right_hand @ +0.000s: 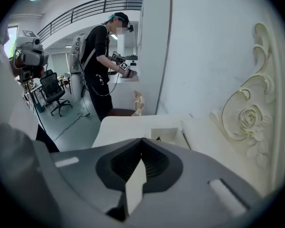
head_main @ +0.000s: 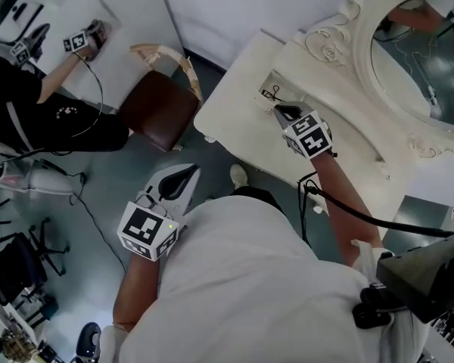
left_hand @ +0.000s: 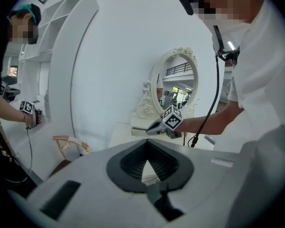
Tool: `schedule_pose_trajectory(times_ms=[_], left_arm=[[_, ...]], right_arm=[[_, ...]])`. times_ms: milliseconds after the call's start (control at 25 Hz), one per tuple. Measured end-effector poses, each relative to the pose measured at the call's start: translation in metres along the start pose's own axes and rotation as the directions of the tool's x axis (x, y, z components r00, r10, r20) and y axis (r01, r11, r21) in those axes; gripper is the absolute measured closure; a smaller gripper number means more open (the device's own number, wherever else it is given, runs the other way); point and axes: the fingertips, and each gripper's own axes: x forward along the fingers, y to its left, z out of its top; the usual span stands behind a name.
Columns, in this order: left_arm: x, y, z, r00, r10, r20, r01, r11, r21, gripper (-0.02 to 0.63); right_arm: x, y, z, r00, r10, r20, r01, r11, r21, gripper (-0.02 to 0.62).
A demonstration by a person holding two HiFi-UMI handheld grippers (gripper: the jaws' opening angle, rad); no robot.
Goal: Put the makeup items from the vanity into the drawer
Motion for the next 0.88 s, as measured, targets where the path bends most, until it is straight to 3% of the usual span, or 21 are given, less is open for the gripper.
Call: schedule_pose_trajectory(times_ms=[400,880], left_arm=[[-0.041,-0.024,-0.027,0.99,-0.138,-0.007,0.138,0.988,0.07,0.604],[-0.089,-0.074,-0.086,0.973,-0.228,-0.032,0.23,0.968,0.102,0.604]], right_arm=[[-0.063,0.106,-0.023,0.998,-0.049,0.045,0.043,0.991,0.127,0.594],[-0.12,0.234,-0.055,0.99,-0.055,0.132,0.028,0.98,0.197,0.594]])
